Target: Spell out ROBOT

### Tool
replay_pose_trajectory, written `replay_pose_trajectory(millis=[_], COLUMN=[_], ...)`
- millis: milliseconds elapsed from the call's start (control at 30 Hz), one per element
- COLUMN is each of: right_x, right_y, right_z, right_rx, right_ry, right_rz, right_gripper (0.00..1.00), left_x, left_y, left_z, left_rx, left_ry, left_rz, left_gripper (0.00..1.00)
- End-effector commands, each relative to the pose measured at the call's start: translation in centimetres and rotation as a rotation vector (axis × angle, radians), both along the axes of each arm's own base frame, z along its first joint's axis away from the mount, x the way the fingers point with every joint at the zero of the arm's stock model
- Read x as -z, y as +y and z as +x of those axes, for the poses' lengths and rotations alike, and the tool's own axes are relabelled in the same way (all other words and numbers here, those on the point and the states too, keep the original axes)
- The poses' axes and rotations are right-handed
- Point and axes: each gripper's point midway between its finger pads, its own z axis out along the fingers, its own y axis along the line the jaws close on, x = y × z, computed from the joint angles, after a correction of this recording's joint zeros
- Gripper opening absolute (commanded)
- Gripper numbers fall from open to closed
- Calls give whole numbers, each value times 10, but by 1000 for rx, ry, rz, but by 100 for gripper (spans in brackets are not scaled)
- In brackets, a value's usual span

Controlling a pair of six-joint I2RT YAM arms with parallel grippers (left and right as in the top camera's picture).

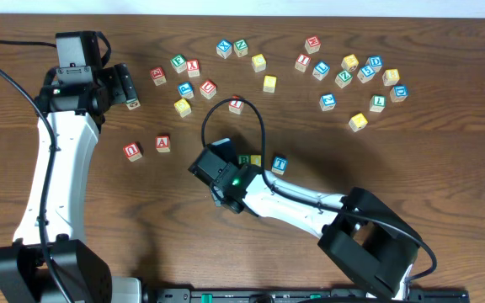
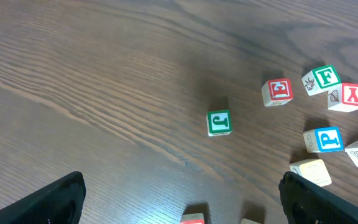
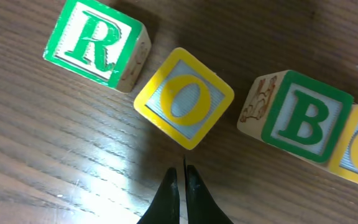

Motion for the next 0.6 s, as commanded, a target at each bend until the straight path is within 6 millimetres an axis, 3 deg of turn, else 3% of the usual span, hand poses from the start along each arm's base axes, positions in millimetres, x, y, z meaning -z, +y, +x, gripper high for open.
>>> replay_pose_trajectory(millis=[0, 567], right_x=[5, 5], right_y=[0, 5], right_z=[-3, 4], right_rx=[-18, -27], right_ry=[2, -19], right_rz=[-17, 2], right_gripper=[1, 1], left_x=[-9, -9], left_y=[0, 0], left_z=[3, 3], left_rx=[-6, -6], left_ry=[-25, -25], left_rz=[-1, -2], left_gripper=[98, 98])
